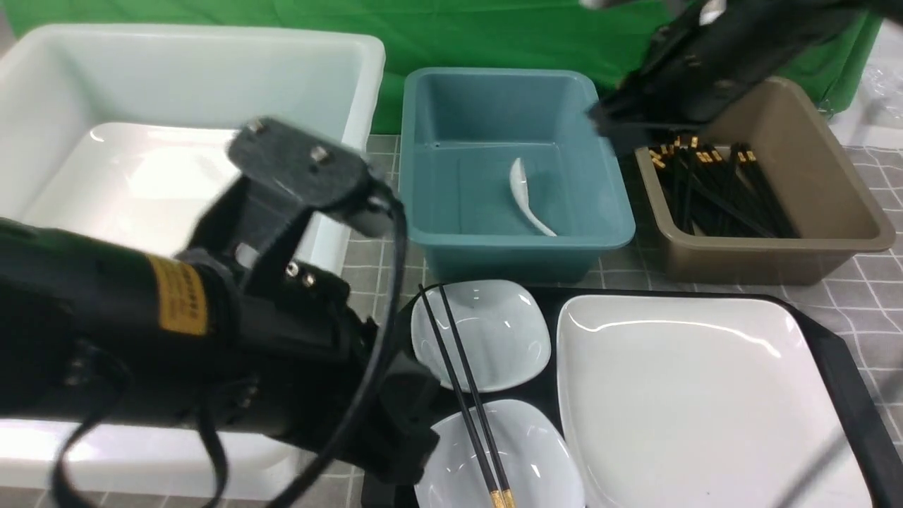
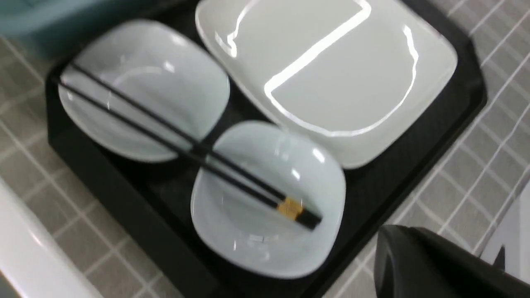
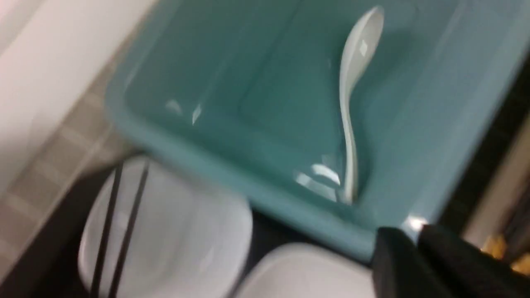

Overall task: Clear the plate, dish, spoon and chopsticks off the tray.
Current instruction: Use the right arm to put the soup spoon into the small storage box in the middle, then use the left arm to grab a pair of chopsticks from the plate

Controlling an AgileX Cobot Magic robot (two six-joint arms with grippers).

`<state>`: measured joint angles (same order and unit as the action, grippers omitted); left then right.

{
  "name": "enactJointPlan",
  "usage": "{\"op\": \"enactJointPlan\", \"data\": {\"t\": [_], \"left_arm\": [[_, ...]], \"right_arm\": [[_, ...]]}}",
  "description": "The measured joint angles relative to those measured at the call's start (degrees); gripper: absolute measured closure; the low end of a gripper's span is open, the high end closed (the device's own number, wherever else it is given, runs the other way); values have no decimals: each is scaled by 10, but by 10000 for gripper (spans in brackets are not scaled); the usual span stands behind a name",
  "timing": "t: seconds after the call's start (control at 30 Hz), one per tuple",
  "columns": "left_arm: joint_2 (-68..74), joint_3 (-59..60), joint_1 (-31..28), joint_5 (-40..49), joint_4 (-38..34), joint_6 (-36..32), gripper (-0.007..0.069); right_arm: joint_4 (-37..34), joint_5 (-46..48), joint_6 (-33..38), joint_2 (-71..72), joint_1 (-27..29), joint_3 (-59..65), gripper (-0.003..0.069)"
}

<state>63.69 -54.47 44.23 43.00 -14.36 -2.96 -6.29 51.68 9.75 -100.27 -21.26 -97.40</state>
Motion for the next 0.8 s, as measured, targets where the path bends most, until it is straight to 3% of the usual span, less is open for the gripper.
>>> {"op": "enactJointPlan", "data": {"t": [0.1, 0.37, 0.5, 0.67, 0.73, 0.8], "left_arm": [[32, 0, 0, 17, 0, 6, 615], [137, 0, 3, 29, -18, 15, 615], [187, -11, 24, 31, -14, 38, 615], [279, -82, 97, 60, 49, 143, 606], [297, -101, 104, 72, 65, 175, 592], [322, -128, 101, 95, 79, 210, 529]], "right_arm": [[9, 13, -10, 131, 0, 139, 628], [12, 3, -33, 404, 0, 432, 623], [13, -18, -29, 496, 0, 502, 620], [13, -50, -15, 598, 0, 546, 599], [13, -53, -13, 616, 0, 548, 592], [13, -57, -13, 635, 0, 548, 583]]}}
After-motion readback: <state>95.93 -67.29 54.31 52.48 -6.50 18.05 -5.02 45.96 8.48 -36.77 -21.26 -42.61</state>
